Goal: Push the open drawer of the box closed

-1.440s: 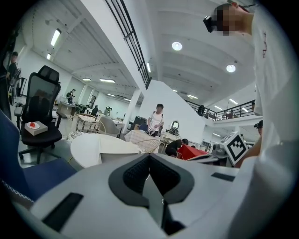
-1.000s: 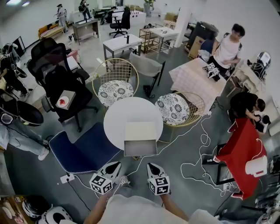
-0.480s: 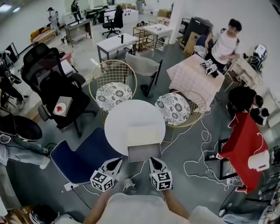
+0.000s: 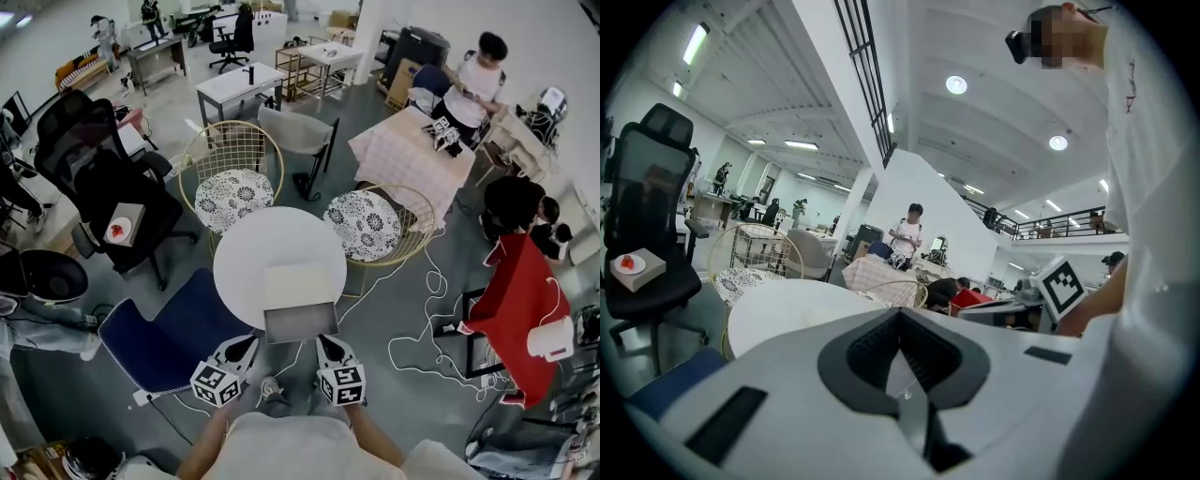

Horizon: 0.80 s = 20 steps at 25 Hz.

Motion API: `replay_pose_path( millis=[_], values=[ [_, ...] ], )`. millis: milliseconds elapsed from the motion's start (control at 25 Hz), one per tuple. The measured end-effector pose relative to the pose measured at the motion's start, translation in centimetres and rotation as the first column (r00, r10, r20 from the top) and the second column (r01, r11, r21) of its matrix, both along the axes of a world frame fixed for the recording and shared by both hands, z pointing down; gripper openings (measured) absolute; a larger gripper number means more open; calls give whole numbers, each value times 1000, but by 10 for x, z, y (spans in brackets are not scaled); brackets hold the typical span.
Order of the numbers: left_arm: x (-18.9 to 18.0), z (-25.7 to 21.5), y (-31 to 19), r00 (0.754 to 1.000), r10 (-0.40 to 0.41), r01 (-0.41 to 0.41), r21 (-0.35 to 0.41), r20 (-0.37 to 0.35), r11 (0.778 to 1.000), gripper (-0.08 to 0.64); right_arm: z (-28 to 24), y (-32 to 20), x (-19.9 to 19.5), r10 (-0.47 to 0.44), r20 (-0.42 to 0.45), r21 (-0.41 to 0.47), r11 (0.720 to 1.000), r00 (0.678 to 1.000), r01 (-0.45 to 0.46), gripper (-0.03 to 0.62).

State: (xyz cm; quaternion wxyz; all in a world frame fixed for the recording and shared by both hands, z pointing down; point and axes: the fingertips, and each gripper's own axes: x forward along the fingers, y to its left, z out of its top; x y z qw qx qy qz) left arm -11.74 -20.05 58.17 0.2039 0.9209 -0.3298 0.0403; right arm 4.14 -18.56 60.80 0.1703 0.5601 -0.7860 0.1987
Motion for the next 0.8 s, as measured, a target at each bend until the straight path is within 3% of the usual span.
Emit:
replay_pose_path(
  millis=[360,800],
  values=[
    [18,8,-1,996,-93,94,-14,13,996,12,10,-2,26,-77,9,-24,997,997,77,17],
    [31,34,23,995,-91,95,-78,51,992,12,48,26,29,-125,31,-118,985,992,128,17]
  ],
)
